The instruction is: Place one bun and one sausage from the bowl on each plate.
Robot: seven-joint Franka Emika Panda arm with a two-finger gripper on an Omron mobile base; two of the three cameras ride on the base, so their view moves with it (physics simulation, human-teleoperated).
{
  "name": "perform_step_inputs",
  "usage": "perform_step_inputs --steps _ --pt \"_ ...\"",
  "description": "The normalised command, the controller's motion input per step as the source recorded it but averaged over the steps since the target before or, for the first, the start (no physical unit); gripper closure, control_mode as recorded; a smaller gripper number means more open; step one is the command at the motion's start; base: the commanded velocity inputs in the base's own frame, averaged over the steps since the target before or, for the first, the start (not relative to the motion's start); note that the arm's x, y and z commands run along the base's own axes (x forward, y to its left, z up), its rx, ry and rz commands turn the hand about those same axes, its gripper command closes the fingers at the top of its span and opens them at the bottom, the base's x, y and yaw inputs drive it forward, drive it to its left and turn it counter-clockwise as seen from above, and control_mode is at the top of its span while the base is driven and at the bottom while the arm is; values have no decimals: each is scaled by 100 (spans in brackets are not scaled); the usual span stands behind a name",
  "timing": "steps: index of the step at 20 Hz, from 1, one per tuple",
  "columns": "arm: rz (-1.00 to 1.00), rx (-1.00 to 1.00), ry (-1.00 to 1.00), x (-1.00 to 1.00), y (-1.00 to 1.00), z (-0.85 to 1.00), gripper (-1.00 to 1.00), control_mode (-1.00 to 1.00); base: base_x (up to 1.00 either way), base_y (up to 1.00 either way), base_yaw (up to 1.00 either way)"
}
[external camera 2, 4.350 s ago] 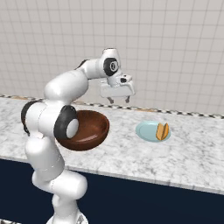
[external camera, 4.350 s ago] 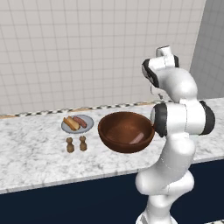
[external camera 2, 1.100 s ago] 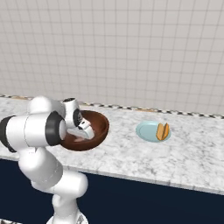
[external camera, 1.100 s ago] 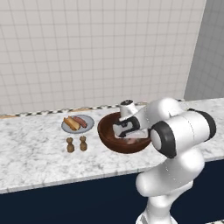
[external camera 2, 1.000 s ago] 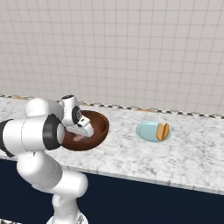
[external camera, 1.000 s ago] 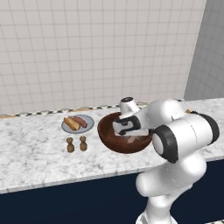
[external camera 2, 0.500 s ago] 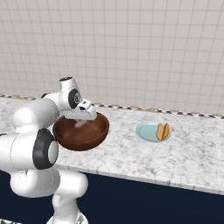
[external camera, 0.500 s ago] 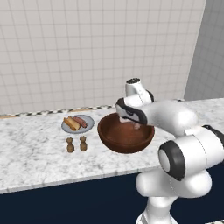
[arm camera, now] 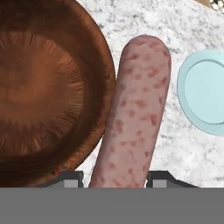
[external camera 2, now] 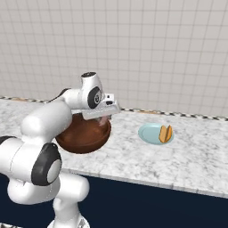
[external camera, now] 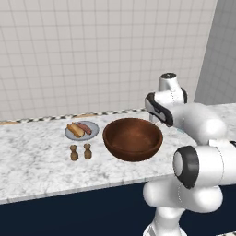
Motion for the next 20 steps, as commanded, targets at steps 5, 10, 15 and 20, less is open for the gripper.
perform_step_inputs --steps 5,10,15,20 --pt "26 12 7 36 -100 -1 100 -100 0 0 0" --pt "9 7 10 47 -89 -4 100 -100 0 0 0" --pt "0 0 10 40 -43 -23 100 -100 0 0 0" --pt "-11 1 6 49 -52 -29 100 -100 0 0 0"
